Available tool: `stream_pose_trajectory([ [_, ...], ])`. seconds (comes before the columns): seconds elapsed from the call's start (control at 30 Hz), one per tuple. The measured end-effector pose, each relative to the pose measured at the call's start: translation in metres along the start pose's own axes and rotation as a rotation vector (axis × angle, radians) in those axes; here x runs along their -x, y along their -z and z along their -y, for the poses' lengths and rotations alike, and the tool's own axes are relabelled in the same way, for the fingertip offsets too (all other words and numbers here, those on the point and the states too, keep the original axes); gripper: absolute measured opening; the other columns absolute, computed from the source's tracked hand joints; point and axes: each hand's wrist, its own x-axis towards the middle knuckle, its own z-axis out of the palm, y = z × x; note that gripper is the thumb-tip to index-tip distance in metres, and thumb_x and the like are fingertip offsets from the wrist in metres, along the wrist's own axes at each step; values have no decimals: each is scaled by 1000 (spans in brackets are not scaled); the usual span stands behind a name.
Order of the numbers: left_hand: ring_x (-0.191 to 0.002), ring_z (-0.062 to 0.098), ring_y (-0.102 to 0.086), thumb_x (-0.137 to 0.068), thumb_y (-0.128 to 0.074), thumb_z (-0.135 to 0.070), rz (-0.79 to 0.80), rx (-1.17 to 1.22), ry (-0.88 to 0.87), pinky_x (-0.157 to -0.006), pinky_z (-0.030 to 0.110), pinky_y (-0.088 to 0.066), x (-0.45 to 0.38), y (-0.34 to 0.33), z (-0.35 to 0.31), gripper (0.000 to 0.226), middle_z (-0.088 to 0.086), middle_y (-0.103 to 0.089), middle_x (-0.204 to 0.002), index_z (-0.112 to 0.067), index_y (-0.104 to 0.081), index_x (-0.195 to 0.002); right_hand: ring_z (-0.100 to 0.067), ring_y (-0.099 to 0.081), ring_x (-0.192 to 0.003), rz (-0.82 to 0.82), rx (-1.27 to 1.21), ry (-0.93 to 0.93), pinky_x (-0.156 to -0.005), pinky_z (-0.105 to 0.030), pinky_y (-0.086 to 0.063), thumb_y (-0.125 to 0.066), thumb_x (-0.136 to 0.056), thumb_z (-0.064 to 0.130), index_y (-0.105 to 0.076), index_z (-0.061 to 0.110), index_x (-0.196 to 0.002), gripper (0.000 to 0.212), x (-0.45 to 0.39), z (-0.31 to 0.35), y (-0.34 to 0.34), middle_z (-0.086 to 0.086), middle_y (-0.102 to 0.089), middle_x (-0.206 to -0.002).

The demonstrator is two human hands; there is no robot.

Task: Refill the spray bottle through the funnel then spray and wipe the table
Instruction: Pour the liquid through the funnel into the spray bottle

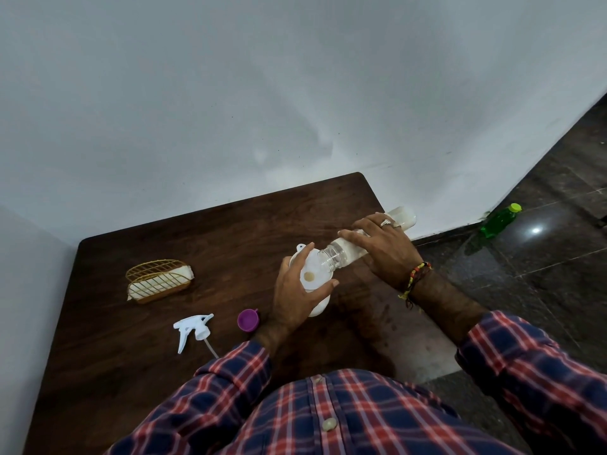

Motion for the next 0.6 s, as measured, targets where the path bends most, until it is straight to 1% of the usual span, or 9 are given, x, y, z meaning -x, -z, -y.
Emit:
stream_pose_trajectory([
  [0.1,-113,4,-43,-69,-74,-54,-2,-11,-2,-95,22,-37,0,-1,0,85,3,-52,-134,-26,-44,-143,-30,-54,-110,-2,-3,5,-100,-47,-42,-64,-67,8,-59,24,-130,65,1,0,1,-6,-61,-118],
  [0.2,-113,3,-41,-71,-77,-51,5,-22,6,-93,22,-37,-1,-2,2,83,4,-51,-134,-28,-42,-143,-31,-55,-109,-16,0,11,-100,-47,-43,-61,-70,9,-60,23,-129,62,1,0,2,-7,-62,-116],
  [0.27,-114,2,-39,-71,-76,-52,7,-30,4,-93,21,-35,-2,-2,3,83,3,-50,-136,-29,-42,-143,-31,-55,-108,-22,5,11,-100,-47,-43,-65,-69,8,-60,24,-129,62,0,0,0,-6,-62,-116],
  [0.4,-113,-1,-38,-70,-75,-53,9,-33,3,-92,11,-31,-3,-2,3,84,2,-50,-136,-28,-42,-143,-30,-55,-108,-36,12,21,-100,-47,-42,-66,-70,9,-61,24,-129,61,-1,-1,-2,-7,-62,-116],
  [0.5,-112,-1,-38,-69,-74,-55,5,-35,2,-91,11,-31,-3,-2,4,84,1,-51,-136,-29,-42,-143,-31,-56,-107,-48,16,23,-100,-47,-43,-65,-69,7,-61,23,-128,62,-1,0,-1,-7,-63,-115],
  [0.6,-111,-2,-38,-71,-78,-50,10,-33,6,-88,6,-28,-3,-2,5,83,0,-50,-135,-30,-41,-143,-30,-54,-108,-44,17,19,-100,-47,-42,-66,-66,6,-61,24,-128,65,-1,0,-1,-7,-62,-116],
])
